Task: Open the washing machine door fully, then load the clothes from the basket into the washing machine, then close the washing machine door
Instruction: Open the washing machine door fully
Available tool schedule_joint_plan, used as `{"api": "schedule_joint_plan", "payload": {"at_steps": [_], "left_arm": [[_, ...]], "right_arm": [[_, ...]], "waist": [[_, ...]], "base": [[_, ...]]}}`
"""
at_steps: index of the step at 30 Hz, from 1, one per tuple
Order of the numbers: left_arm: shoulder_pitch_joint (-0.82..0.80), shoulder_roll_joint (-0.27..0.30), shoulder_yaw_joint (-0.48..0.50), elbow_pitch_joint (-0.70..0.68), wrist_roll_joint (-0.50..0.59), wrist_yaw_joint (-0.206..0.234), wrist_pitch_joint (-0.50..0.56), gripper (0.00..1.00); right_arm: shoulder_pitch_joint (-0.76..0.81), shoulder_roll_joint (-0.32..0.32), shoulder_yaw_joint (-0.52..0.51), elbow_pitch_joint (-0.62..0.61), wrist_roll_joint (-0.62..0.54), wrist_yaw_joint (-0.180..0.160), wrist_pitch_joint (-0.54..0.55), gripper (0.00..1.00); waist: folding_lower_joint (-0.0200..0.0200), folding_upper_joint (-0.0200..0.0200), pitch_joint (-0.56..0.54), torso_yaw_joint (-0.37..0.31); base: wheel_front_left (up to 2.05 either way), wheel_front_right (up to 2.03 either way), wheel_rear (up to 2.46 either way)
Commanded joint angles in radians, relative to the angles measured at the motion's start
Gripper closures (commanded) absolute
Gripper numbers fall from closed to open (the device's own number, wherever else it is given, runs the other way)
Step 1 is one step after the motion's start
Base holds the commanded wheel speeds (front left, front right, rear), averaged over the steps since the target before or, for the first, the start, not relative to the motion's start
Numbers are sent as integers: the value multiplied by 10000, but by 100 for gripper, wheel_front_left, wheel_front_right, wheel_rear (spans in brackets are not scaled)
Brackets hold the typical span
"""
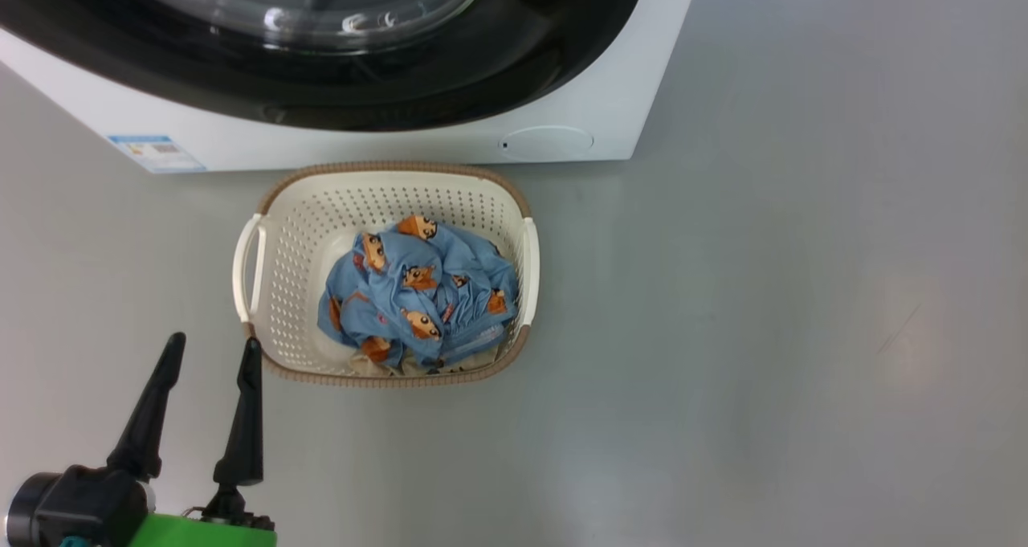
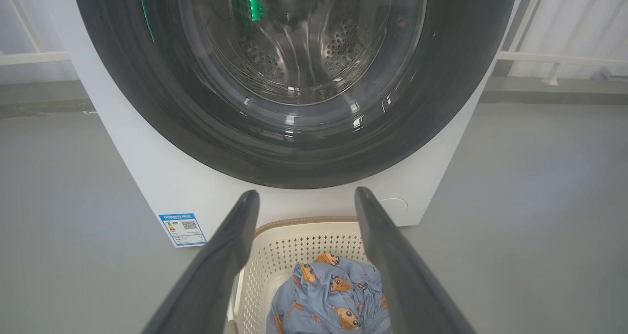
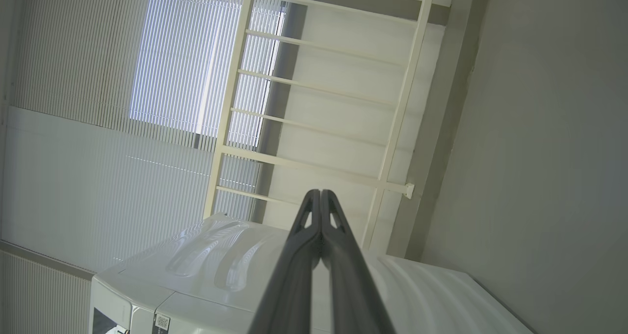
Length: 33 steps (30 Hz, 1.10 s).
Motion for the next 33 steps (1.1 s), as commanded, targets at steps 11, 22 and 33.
{"api": "schedule_joint_plan", "payload": {"at_steps": [11,22,33], "left_arm": [[-132,213,503,-494,-64,-16,-61,0],[-119,175,409,-579,-61,-16,-61,0],[-252,51,381,-605,-59,-16,-61,0]], "right_arm": [[-1853,-235,-545,274,941,16,2711,100],[-3548,2,-282,1204,420,16,4531,100],[-4844,489,327,1588,184,16,5780,100]], "waist": [[0,0,1060,537],[0,0,1519,998],[0,0,2006,1418]], "base": [[0,0,0],[0,0,0],[0,0,0]]}}
